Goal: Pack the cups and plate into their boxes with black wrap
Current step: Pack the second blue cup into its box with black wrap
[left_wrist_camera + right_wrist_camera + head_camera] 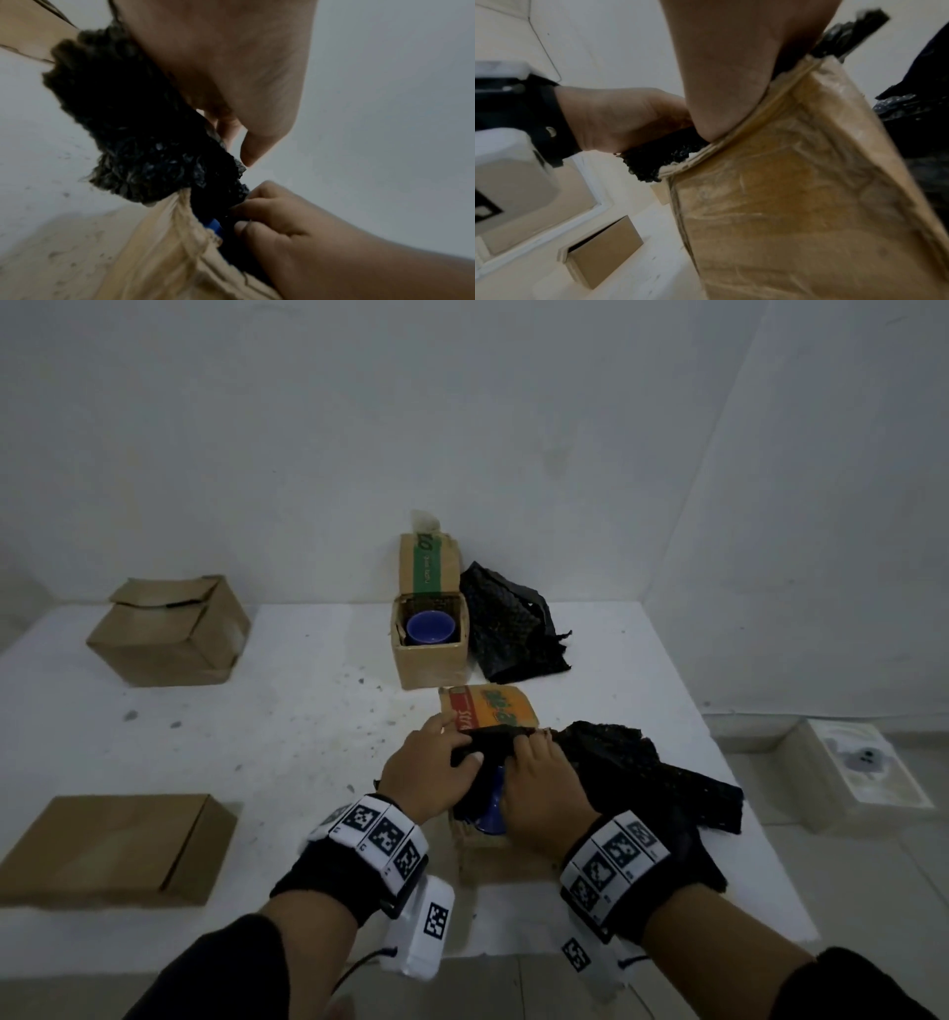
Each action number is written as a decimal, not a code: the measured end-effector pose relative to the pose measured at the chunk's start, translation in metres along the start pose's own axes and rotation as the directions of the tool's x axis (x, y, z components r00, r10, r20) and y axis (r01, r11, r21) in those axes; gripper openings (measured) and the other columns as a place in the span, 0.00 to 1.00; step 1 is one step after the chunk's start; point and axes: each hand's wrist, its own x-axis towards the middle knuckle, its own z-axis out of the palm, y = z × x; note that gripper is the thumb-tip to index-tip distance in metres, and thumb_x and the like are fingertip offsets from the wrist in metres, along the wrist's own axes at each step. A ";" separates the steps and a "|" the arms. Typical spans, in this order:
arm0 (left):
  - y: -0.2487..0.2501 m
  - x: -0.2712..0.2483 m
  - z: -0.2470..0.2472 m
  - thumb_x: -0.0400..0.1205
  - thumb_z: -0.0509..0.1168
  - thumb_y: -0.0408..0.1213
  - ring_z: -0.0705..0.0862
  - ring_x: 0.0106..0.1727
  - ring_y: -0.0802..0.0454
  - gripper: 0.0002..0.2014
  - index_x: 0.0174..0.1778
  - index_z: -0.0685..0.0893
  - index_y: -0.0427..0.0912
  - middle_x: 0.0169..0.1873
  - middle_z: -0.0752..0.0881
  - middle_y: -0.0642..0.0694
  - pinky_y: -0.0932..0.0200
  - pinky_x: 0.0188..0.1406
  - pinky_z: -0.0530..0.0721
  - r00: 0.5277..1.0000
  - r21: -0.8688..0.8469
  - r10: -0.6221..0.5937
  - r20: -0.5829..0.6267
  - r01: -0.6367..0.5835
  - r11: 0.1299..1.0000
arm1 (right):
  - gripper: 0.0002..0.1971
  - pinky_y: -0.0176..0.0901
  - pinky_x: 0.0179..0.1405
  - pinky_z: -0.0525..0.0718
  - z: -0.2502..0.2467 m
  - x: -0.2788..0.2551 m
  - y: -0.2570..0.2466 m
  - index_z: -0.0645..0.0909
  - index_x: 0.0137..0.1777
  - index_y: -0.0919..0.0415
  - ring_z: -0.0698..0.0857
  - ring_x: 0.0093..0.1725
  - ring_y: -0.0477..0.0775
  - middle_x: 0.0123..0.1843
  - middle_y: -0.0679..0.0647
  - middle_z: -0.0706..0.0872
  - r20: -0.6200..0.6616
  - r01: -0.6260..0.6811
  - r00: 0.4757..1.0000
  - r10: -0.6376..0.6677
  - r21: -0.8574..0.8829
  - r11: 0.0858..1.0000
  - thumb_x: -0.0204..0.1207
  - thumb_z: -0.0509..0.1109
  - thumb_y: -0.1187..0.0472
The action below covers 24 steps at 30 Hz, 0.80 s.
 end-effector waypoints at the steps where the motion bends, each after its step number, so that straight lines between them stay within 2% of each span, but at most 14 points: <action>1: 0.000 -0.001 0.001 0.82 0.60 0.47 0.70 0.74 0.50 0.17 0.65 0.80 0.48 0.76 0.67 0.51 0.51 0.71 0.72 1.000 -0.048 0.010 0.002 -0.010 0.999 | 0.18 0.56 0.47 0.84 0.000 0.002 -0.001 0.79 0.32 0.63 0.78 0.35 0.61 0.35 0.61 0.79 0.036 0.019 0.999 -0.020 0.010 1.000 0.69 0.50 0.55; 3: 0.001 -0.005 0.003 0.83 0.59 0.42 0.73 0.71 0.49 0.14 0.64 0.78 0.47 0.71 0.74 0.48 0.53 0.68 0.74 0.999 -0.148 0.044 -0.015 -0.046 0.988 | 0.20 0.61 0.63 0.76 -0.003 0.008 -0.003 0.78 0.49 0.66 0.79 0.48 0.64 0.46 0.64 0.80 0.184 0.040 0.982 -0.042 0.013 0.999 0.76 0.49 0.53; 4: 0.001 -0.007 0.004 0.83 0.58 0.39 0.75 0.68 0.49 0.13 0.64 0.77 0.47 0.67 0.77 0.48 0.52 0.65 0.76 0.998 -0.193 0.054 -0.031 -0.059 0.979 | 0.19 0.59 0.65 0.73 -0.005 0.011 -0.002 0.74 0.56 0.66 0.77 0.52 0.64 0.52 0.64 0.79 0.252 0.026 0.967 -0.029 0.014 1.000 0.79 0.49 0.53; 5: 0.002 -0.009 0.005 0.83 0.58 0.38 0.77 0.65 0.49 0.13 0.64 0.76 0.47 0.65 0.79 0.48 0.51 0.63 0.78 0.998 -0.226 0.055 -0.042 -0.063 0.972 | 0.17 0.54 0.61 0.73 -0.005 0.015 -0.002 0.71 0.61 0.65 0.77 0.54 0.63 0.56 0.64 0.78 0.301 0.002 0.953 -0.018 0.055 0.998 0.81 0.51 0.54; 8: 0.002 -0.009 0.007 0.83 0.57 0.39 0.78 0.64 0.48 0.16 0.68 0.73 0.48 0.65 0.80 0.47 0.47 0.63 0.79 0.999 -0.285 0.021 -0.038 -0.031 0.958 | 0.16 0.47 0.42 0.75 0.005 0.031 -0.001 0.69 0.62 0.66 0.81 0.49 0.61 0.54 0.63 0.82 0.399 -0.132 0.916 0.035 0.218 0.967 0.82 0.54 0.54; 9: 0.001 -0.008 0.007 0.84 0.56 0.39 0.77 0.66 0.48 0.17 0.70 0.72 0.49 0.66 0.80 0.47 0.46 0.64 0.78 1.000 -0.299 0.005 -0.027 -0.013 0.954 | 0.16 0.46 0.40 0.76 0.009 0.036 -0.001 0.71 0.61 0.66 0.83 0.47 0.61 0.53 0.63 0.84 0.430 -0.166 0.902 0.047 0.242 0.956 0.83 0.53 0.54; 12: -0.001 -0.006 0.003 0.85 0.54 0.42 0.75 0.70 0.49 0.19 0.74 0.70 0.49 0.70 0.77 0.48 0.48 0.69 0.75 1.000 -0.302 -0.024 0.013 0.027 0.953 | 0.17 0.47 0.46 0.80 0.013 0.048 -0.001 0.77 0.59 0.66 0.85 0.48 0.60 0.52 0.63 0.86 0.512 -0.218 0.857 0.058 0.259 0.941 0.84 0.52 0.55; 13: -0.002 -0.006 0.001 0.86 0.53 0.43 0.74 0.71 0.49 0.20 0.74 0.69 0.49 0.72 0.76 0.48 0.50 0.70 0.74 0.999 -0.298 -0.023 0.031 0.031 0.954 | 0.17 0.46 0.45 0.80 0.011 0.050 -0.002 0.79 0.57 0.65 0.85 0.48 0.59 0.52 0.62 0.86 0.506 -0.216 0.860 0.064 0.247 0.944 0.83 0.53 0.56; 15: -0.004 -0.006 -0.004 0.87 0.51 0.43 0.72 0.73 0.50 0.20 0.76 0.67 0.49 0.73 0.74 0.48 0.55 0.70 0.72 0.998 -0.315 -0.019 0.062 0.037 0.948 | 0.13 0.43 0.40 0.77 0.004 0.052 -0.005 0.81 0.53 0.64 0.85 0.46 0.58 0.49 0.60 0.86 0.420 -0.179 0.903 0.087 0.184 0.967 0.80 0.57 0.59; 17: -0.003 -0.007 -0.008 0.87 0.49 0.44 0.71 0.74 0.50 0.20 0.76 0.67 0.49 0.75 0.72 0.48 0.56 0.71 0.69 0.996 -0.344 -0.022 0.090 0.052 0.937 | 0.09 0.42 0.33 0.73 -0.004 0.044 -0.007 0.80 0.50 0.64 0.85 0.43 0.59 0.47 0.59 0.85 0.173 -0.138 0.979 0.107 0.179 0.974 0.76 0.60 0.65; 19: -0.002 -0.006 -0.010 0.88 0.48 0.45 0.70 0.75 0.50 0.20 0.76 0.67 0.50 0.75 0.71 0.48 0.56 0.72 0.68 0.993 -0.366 -0.034 0.116 0.075 0.928 | 0.10 0.43 0.31 0.73 -0.007 0.031 -0.007 0.79 0.52 0.64 0.83 0.43 0.61 0.47 0.59 0.82 -0.091 -0.016 0.995 0.047 0.318 0.948 0.72 0.62 0.70; 20: -0.003 -0.005 -0.010 0.88 0.48 0.45 0.69 0.75 0.50 0.20 0.76 0.67 0.50 0.76 0.71 0.48 0.55 0.73 0.67 0.991 -0.384 -0.039 0.130 0.086 0.919 | 0.14 0.44 0.36 0.78 -0.006 0.025 -0.006 0.78 0.57 0.63 0.82 0.48 0.59 0.51 0.58 0.82 -0.092 0.034 0.996 0.005 0.413 0.910 0.72 0.62 0.70; 22: -0.005 -0.004 -0.011 0.87 0.47 0.47 0.70 0.75 0.50 0.20 0.75 0.69 0.51 0.75 0.72 0.48 0.54 0.75 0.66 0.987 -0.432 -0.041 0.154 0.105 0.896 | 0.21 0.45 0.57 0.79 -0.002 0.014 -0.004 0.76 0.67 0.60 0.78 0.61 0.55 0.62 0.56 0.81 0.020 0.082 0.994 -0.110 0.546 0.834 0.73 0.60 0.67; 24: -0.008 -0.004 -0.012 0.87 0.46 0.48 0.74 0.70 0.50 0.19 0.70 0.74 0.53 0.70 0.77 0.48 0.50 0.74 0.69 0.985 -0.493 -0.042 0.167 0.120 0.861 | 0.22 0.50 0.62 0.77 0.006 0.012 -0.003 0.78 0.64 0.60 0.78 0.60 0.55 0.62 0.56 0.83 0.094 0.138 0.971 -0.219 0.528 0.838 0.72 0.56 0.59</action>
